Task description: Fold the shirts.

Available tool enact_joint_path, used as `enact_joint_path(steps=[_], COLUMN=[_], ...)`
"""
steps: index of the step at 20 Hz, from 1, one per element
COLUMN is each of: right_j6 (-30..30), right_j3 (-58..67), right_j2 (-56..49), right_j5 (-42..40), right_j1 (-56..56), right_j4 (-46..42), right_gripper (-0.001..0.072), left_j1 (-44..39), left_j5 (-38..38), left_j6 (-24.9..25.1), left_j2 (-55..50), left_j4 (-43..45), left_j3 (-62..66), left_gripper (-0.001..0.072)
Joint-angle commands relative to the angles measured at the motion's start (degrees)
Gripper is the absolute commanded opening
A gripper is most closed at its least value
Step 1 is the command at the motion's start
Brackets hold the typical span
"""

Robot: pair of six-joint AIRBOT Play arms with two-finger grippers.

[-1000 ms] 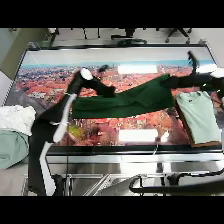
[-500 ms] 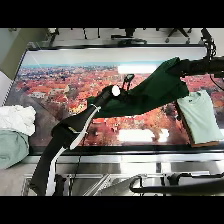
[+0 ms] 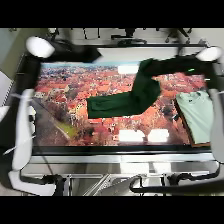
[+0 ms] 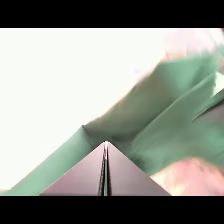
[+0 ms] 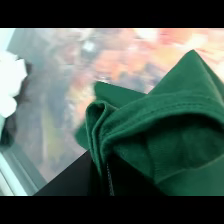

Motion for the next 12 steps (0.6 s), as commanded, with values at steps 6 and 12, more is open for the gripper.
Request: enact_joint_path(steps=[6,12], right_j6=[-17.14,-9.29], right_j3=[0.00,0.00], right_j2=[-21.27,-10.93], right_j5=[-38.84,-21.79], right_j1=[38.75,26.10], right_j4=[2.75,-10.82], right_gripper=[0.0482,0.0482], left_j1=[6.14,2.45], left_j5=[-4.33,-6.56], left_j6=[0.74,3.72], left_j2=[10.27,7.19], left_j4=[0.02,0.07], left_j3=[-0.70,-0.70], left_gripper=[0.0019,0.0018])
